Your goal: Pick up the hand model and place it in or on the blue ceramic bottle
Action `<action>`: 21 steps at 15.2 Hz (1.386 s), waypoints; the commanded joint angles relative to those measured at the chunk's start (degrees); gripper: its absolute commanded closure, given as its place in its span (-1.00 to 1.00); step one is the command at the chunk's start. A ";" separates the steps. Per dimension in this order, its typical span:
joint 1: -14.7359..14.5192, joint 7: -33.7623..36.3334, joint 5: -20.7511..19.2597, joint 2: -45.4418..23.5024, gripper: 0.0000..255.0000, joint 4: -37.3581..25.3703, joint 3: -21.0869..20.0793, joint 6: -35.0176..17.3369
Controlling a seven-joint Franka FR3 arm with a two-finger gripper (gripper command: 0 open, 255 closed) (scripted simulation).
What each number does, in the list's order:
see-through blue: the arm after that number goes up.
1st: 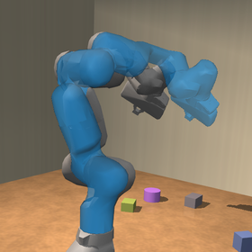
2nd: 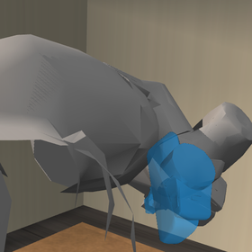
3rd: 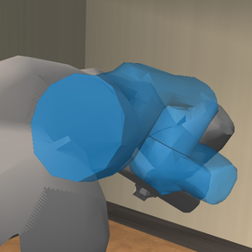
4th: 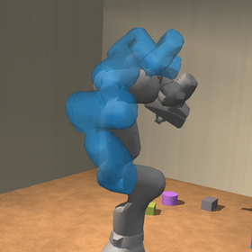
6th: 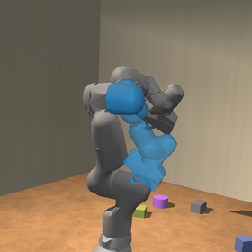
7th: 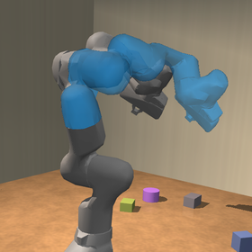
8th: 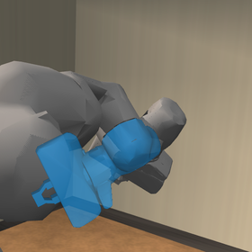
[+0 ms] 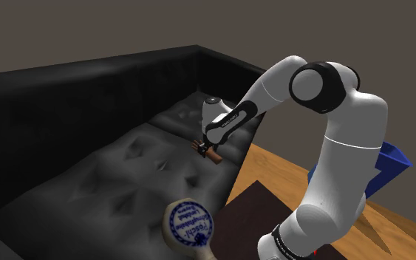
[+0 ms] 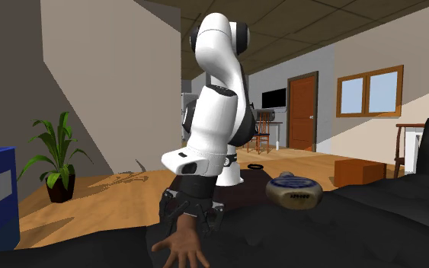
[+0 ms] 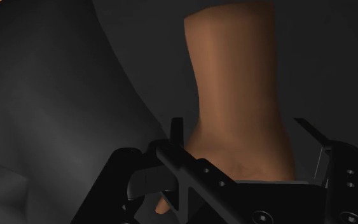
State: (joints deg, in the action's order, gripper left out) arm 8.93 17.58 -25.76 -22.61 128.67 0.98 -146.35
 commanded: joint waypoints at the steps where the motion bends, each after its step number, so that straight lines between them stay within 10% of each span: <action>1: 0.01 0.01 0.01 -0.08 1.00 -0.02 0.01 -0.05; 21: 0.84 -4.83 4.22 9.99 1.00 0.47 -1.76 9.10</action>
State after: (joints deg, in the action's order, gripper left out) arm 9.84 12.90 -21.80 -13.35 129.09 -0.64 -137.93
